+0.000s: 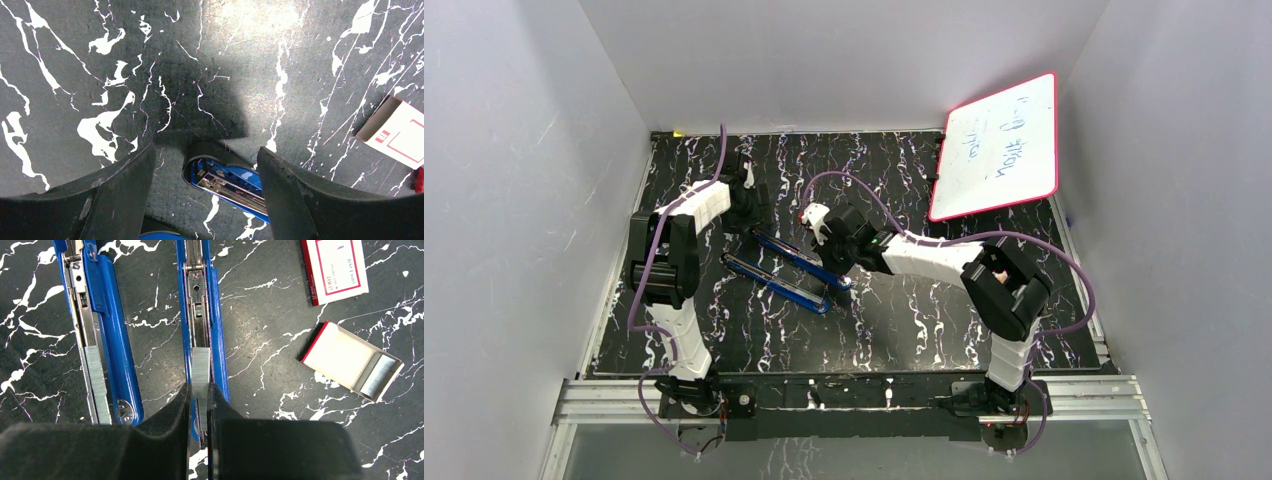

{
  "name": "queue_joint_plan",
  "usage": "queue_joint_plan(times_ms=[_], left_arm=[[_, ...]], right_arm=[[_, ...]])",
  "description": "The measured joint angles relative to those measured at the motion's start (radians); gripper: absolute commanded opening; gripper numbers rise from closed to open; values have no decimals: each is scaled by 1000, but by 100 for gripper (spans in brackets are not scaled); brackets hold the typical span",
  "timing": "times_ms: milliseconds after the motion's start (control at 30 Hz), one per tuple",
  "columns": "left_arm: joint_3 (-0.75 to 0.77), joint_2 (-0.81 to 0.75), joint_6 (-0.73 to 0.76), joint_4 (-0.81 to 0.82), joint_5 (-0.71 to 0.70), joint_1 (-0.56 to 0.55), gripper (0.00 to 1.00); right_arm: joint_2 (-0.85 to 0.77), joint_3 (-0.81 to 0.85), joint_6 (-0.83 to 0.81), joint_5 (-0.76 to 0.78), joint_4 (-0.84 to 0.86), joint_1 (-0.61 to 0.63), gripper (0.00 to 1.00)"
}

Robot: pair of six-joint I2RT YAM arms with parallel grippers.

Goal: Load the staples into the stapler

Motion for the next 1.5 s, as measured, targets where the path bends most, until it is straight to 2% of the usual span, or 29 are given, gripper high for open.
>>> queue_joint_plan(times_ms=[900, 1500], left_arm=[[0, 0, 0, 0, 0, 0, 72], [0, 0, 0, 0, 0, 0, 72]], right_arm=[[53, 120, -44, 34, -132, 19, 0], [85, 146, -64, 48, -140, 27, 2]])
